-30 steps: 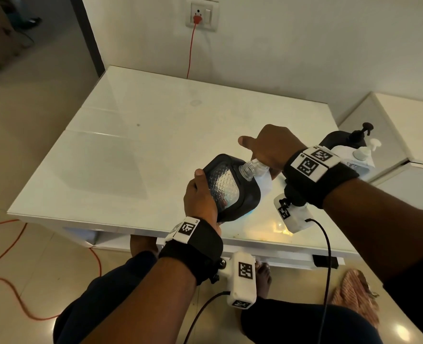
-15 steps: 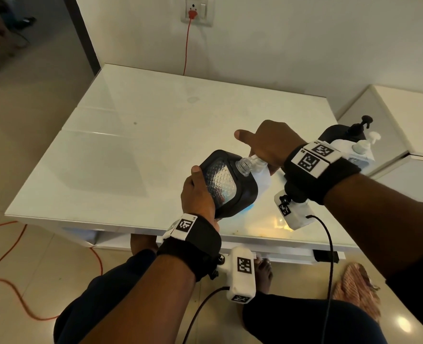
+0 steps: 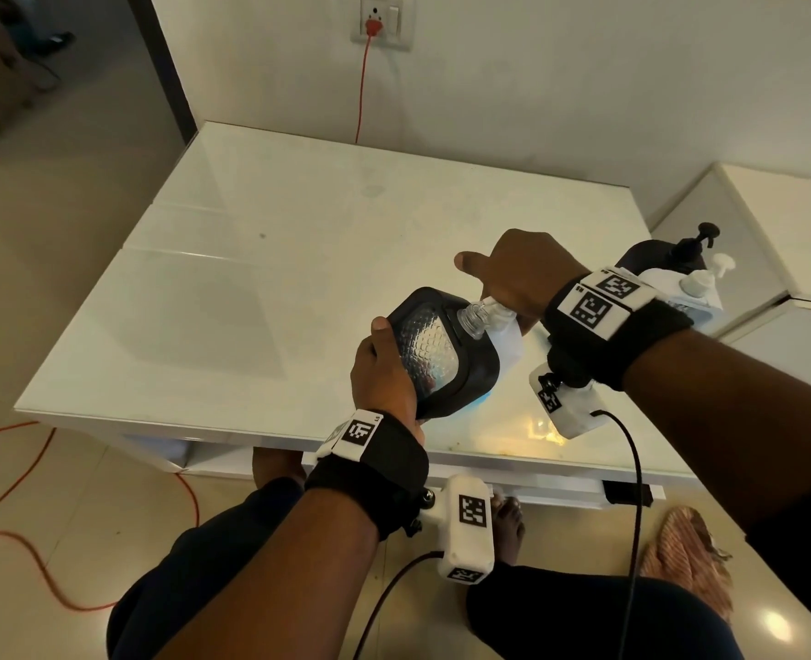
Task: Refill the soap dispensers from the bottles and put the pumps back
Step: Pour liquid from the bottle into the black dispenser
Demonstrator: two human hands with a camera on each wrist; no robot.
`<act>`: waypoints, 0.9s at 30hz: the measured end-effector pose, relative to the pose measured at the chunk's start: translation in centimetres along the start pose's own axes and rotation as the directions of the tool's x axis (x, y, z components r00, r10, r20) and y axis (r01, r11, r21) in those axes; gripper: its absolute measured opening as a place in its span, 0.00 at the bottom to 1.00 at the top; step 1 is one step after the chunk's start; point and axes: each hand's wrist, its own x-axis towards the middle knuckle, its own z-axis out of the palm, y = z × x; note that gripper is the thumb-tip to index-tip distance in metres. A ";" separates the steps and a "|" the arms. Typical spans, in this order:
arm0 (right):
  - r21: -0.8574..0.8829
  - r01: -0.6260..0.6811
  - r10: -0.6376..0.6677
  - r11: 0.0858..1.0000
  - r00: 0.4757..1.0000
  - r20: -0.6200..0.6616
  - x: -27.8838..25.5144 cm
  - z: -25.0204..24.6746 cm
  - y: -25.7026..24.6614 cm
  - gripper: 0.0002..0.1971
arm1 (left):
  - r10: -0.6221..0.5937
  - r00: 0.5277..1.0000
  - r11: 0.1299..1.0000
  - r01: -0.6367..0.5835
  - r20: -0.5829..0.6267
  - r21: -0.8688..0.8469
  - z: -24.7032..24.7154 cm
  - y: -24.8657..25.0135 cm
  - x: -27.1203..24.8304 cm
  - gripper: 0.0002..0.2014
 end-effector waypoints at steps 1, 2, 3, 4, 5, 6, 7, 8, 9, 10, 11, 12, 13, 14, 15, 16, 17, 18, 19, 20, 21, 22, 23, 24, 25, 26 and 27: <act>-0.007 0.013 -0.013 1.000 1.000 -0.005 0.1 0.1 0.1 0.29 | -0.001 1.000 1.000 0.001 -0.002 -0.002 0.0 0.0 0.0 0.23; -0.001 0.025 -0.025 1.000 1.000 -0.009 0.2 0.1 0.2 0.29 | -0.001 1.000 1.000 0.001 -0.002 -0.008 0.0 -0.1 0.1 0.22; 0.018 0.031 -0.031 0.999 1.000 -0.003 0.3 0.0 0.2 0.31 | -0.003 1.000 1.000 0.003 0.003 -0.016 0.0 -0.1 0.1 0.22; 0.042 0.030 -0.030 0.999 0.999 0.014 0.2 -0.1 0.2 0.33 | -0.008 1.000 1.000 0.009 0.015 -0.015 0.1 -0.1 0.0 0.24; 0.068 0.025 -0.027 0.997 0.999 0.037 0.1 -0.3 0.3 0.36 | -0.020 1.000 1.000 0.020 0.024 -0.013 0.2 0.0 -0.2 0.26; 0.092 0.016 -0.022 0.996 0.998 0.065 0.0 -0.4 0.2 0.41 | -0.032 0.999 0.999 0.032 0.029 -0.016 0.2 0.0 -0.2 0.27; 0.111 0.006 -0.016 0.994 0.996 0.090 -0.2 -0.5 0.2 0.45 | -0.046 0.999 0.999 0.046 0.028 -0.024 0.3 0.1 -0.4 0.27; 0.113 0.004 -0.016 0.994 0.995 0.102 -0.2 -0.6 0.2 0.47 | -0.053 0.998 0.998 0.054 0.028 -0.035 0.3 0.2 -0.4 0.25; 0.103 0.012 -0.022 0.995 0.995 0.101 -0.2 -0.6 0.2 0.47 | -0.059 0.998 0.997 0.060 0.029 -0.049 0.3 0.3 -0.5 0.23; 0.089 0.022 -0.030 0.996 0.996 0.087 -0.2 -0.6 0.2 0.45 | -0.068 0.997 0.995 0.070 0.031 -0.069 0.3 0.3 -0.6 0.21; 0.076 0.027 -0.032 0.997 0.997 0.069 0.0 -0.5 0.2 0.43 | -0.079 0.996 0.993 0.081 0.035 -0.089 0.3 0.3 -0.6 0.20; 0.067 0.028 -0.031 0.997 0.998 0.050 0.1 -0.5 0.2 0.40 | -0.084 0.996 0.991 0.088 0.042 -0.104 0.3 0.3 -0.5 0.20; 0.059 0.030 -0.032 0.998 0.999 0.035 0.1 -0.4 0.2 0.36 | -0.086 0.995 0.990 0.091 0.049 -0.111 0.2 0.2 -0.5 0.20; 0.051 0.033 -0.034 0.998 0.999 0.023 0.1 -0.4 0.2 0.34 | -0.083 0.995 0.990 0.089 0.052 -0.108 0.3 0.2 -0.6 0.20; 0.046 0.034 -0.035 0.998 0.999 0.014 0.1 -0.3 0.2 0.32 | -0.083 0.995 0.991 0.087 0.049 -0.098 0.3 0.2 -0.7 0.21; 0.043 0.036 -0.037 0.998 0.999 0.007 0.1 -0.2 0.3 0.33 | -0.079 0.996 0.992 0.083 0.043 -0.090 0.3 0.2 -0.7 0.22; 0.046 0.039 -0.039 0.998 0.999 0.007 0.1 -0.2 0.3 0.34 | -0.074 0.997 0.993 0.077 0.039 -0.085 0.3 0.2 -0.8 0.23; 0.050 0.041 -0.042 0.998 0.999 0.014 0.0 -0.2 0.2 0.36 | -0.072 0.997 0.994 0.075 0.035 -0.083 0.4 0.3 -0.8 0.22; 0.059 0.043 -0.045 0.997 0.999 0.028 -0.2 -0.2 0.2 0.40 | -0.080 0.996 0.993 0.082 0.034 -0.084 0.3 0.4 -1.0 0.21; 0.077 0.038 -0.041 0.996 0.998 0.047 -0.4 -0.4 0.1 0.44 | -0.088 0.995 0.992 0.092 0.040 -0.091 0.3 0.5 -1.1 0.19; 0.103 0.026 -0.032 0.994 0.997 0.064 -0.5 -0.5 0.1 0.47 | -0.095 0.994 0.989 0.100 0.050 -0.106 0.3 0.6 -1.2 0.18; 0.125 0.015 -0.025 0.992 0.997 0.073 -0.6 -0.6 0.1 0.49 | -0.098 0.993 0.988 0.105 0.059 -0.116 0.4 0.6 -1.2 0.18; 0.132 0.014 -0.024 0.991 0.997 0.071 -0.6 -0.7 0.2 0.49 | -0.102 0.992 0.986 0.110 0.068 -0.123 0.4 0.6 -1.3 0.17; 0.120 0.021 -0.029 0.993 0.998 0.061 -0.5 -0.7 0.2 0.47 | -0.100 0.992 0.986 0.109 0.074 -0.130 0.4 0.6 -1.3 0.17; 0.100 0.030 -0.034 0.995 0.998 0.046 -0.4 -0.6 0.3 0.43 | -0.096 0.992 0.985 0.106 0.077 -0.133 0.4 0.6 -1.4 0.17; 0.080 0.036 -0.038 0.996 0.999 0.033 -0.4 -0.6 0.3 0.39 | -0.094 0.993 0.987 0.102 0.070 -0.126 0.5 0.6 -1.4 0.17; 0.060 0.042 -0.043 0.997 0.999 0.025 -0.3 -0.5 0.3 0.36 | -0.092 0.994 0.989 0.097 0.054 -0.107 0.5 0.5 -1.4 0.18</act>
